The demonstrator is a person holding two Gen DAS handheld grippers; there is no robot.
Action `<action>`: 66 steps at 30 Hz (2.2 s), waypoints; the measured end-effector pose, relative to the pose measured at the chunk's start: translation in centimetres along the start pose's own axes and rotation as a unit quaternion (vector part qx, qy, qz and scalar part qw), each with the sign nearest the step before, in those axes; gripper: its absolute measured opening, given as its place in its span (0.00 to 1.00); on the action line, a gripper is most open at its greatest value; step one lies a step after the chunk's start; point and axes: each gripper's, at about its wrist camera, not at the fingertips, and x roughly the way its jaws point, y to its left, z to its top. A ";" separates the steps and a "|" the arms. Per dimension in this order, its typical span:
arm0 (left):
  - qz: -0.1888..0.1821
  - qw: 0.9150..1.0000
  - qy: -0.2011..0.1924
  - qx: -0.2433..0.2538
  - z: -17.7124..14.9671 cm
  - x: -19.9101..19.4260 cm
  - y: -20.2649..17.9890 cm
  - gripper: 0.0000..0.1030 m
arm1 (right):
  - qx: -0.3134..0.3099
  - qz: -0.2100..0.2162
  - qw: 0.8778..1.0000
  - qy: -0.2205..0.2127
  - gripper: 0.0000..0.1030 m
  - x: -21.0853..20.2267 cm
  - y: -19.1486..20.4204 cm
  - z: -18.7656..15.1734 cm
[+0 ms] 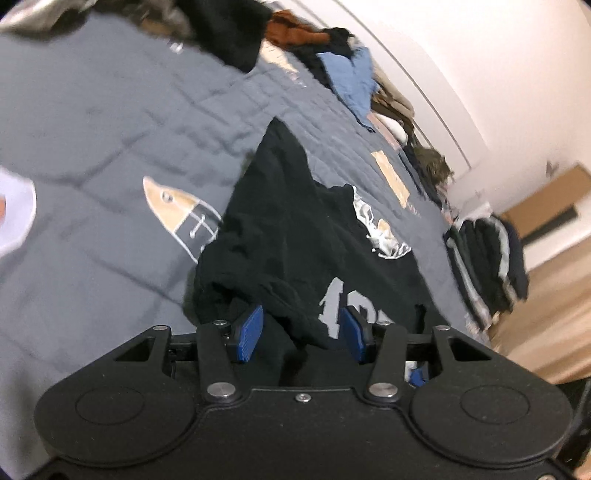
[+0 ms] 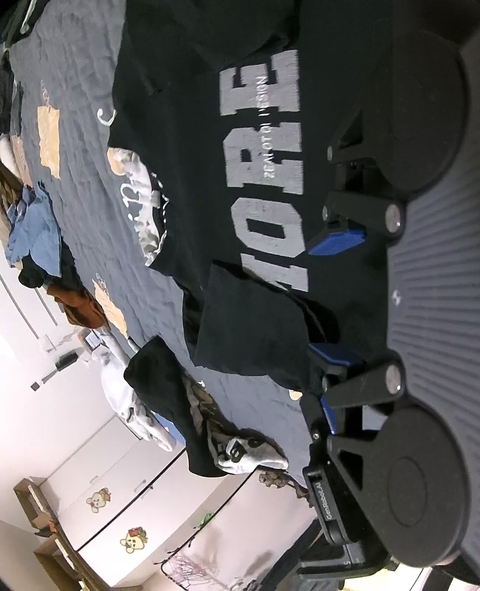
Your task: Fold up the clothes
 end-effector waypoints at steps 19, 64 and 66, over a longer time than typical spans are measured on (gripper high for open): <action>-0.009 0.992 0.025 -0.120 -0.6 2.8 2.1 0.45 | -0.014 0.001 0.999 0.040 0.50 10.3 -1.6 5.6; -0.008 0.986 -0.027 -0.165 -1.7 0.7 2.9 0.08 | 0.081 -0.001 0.996 -0.045 0.04 10.3 -4.3 8.1; -0.009 0.981 -0.036 -0.188 -1.5 0.8 3.8 0.09 | 0.079 0.002 0.996 -0.042 0.04 10.3 -4.2 8.1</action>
